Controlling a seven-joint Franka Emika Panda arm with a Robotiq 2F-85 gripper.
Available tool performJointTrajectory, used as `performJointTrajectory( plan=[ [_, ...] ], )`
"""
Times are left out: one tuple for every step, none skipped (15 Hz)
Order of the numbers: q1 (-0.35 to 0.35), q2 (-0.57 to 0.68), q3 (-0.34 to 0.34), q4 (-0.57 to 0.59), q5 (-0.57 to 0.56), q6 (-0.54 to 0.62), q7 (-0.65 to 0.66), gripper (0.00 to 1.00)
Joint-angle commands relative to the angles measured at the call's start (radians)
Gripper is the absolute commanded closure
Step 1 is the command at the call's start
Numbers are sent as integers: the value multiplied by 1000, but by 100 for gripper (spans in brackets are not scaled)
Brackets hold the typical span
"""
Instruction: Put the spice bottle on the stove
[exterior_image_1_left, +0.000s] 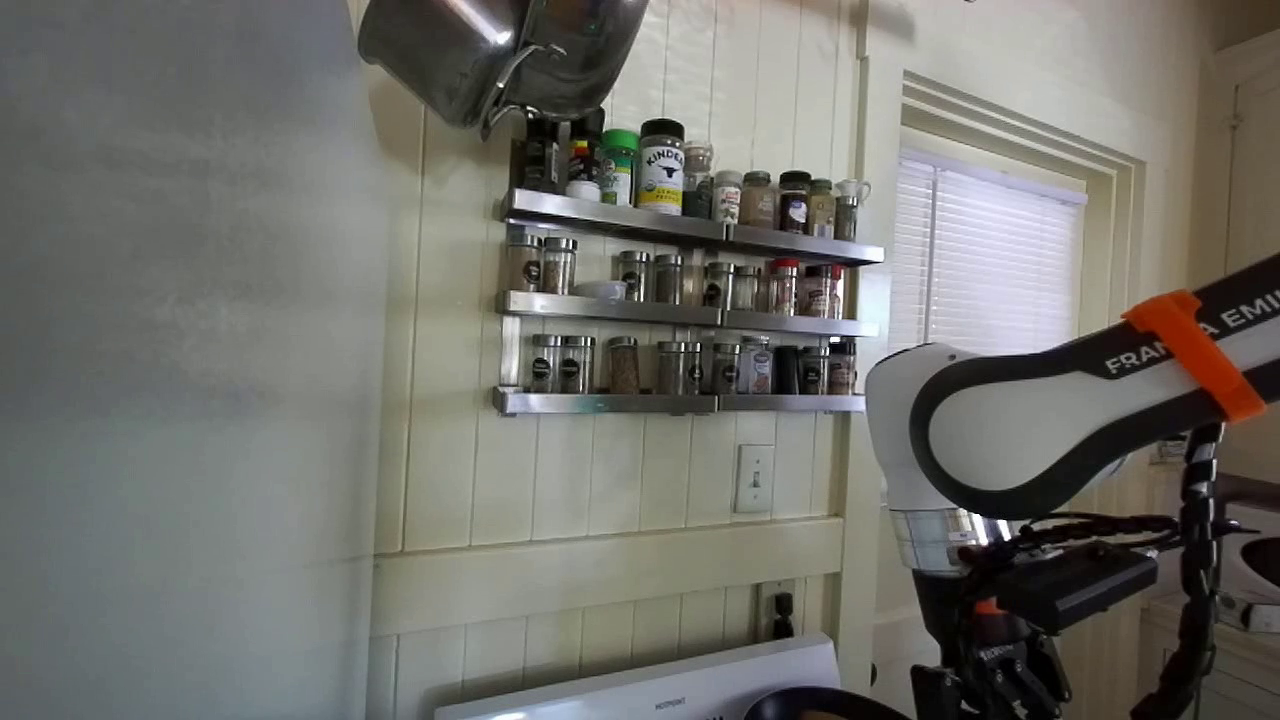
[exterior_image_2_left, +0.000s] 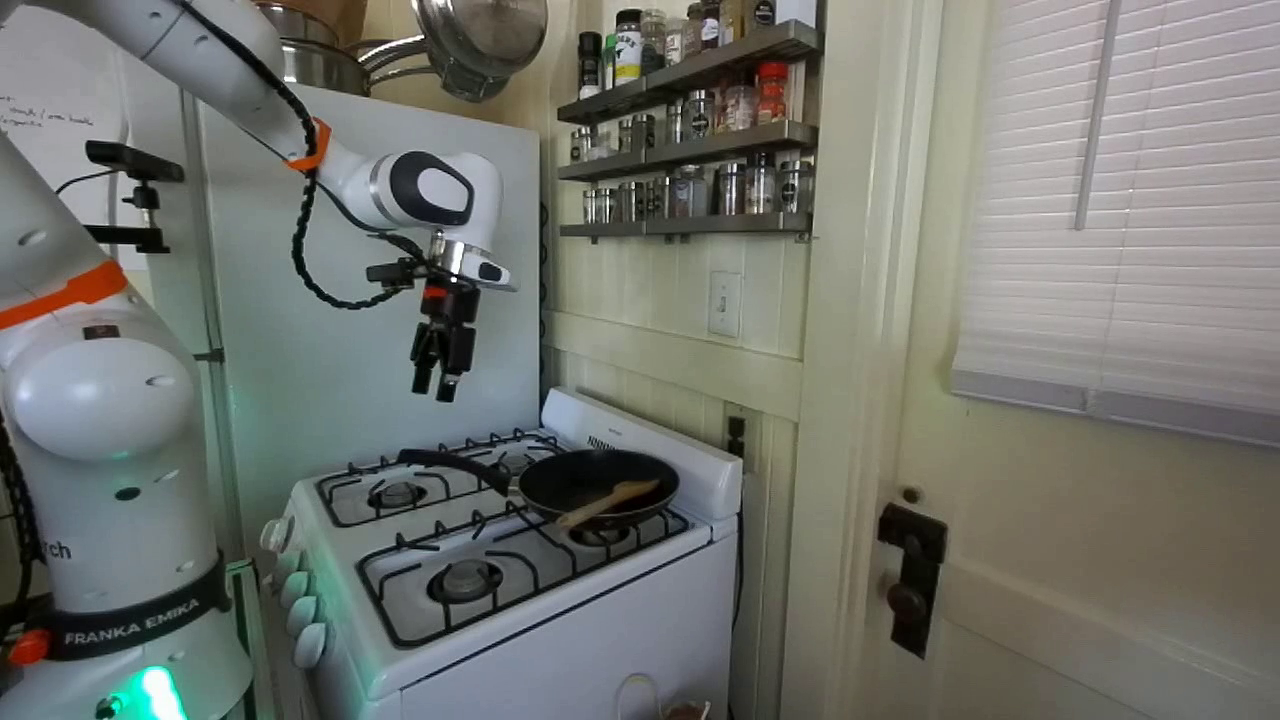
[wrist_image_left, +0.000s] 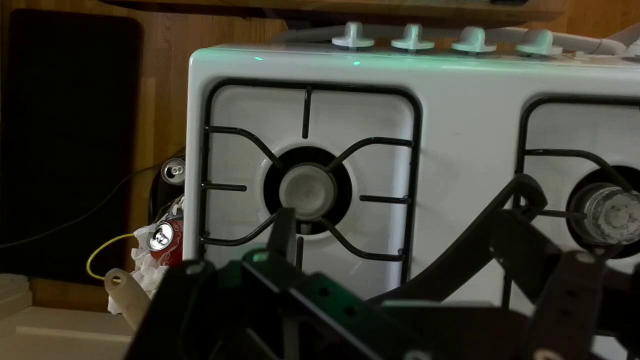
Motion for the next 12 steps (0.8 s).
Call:
performJointTrajectory(
  plan=[
    [5,1,-5,9,-10,14,20,0],
    [2,1,-6,30,-13,5,24,0],
    [-11,-4,-1,54,-44,-3,45,0],
    [-21,-11,-5,80,-63,-17,58,0],
    [-35,-21,-9,108,-85,-31,77,0],
    [-45,-27,-13,133,-101,-34,94,0],
    [-58,-36,-17,158,-124,-25,110,0],
    [-77,-45,-19,176,-157,3,132,0],
    [-90,-52,-26,197,-187,27,136,0],
    [-101,-55,-39,216,-202,67,135,0],
    [-115,-57,-45,240,-226,97,139,0],
    [-127,-57,-53,256,-241,143,142,0]
  ],
)
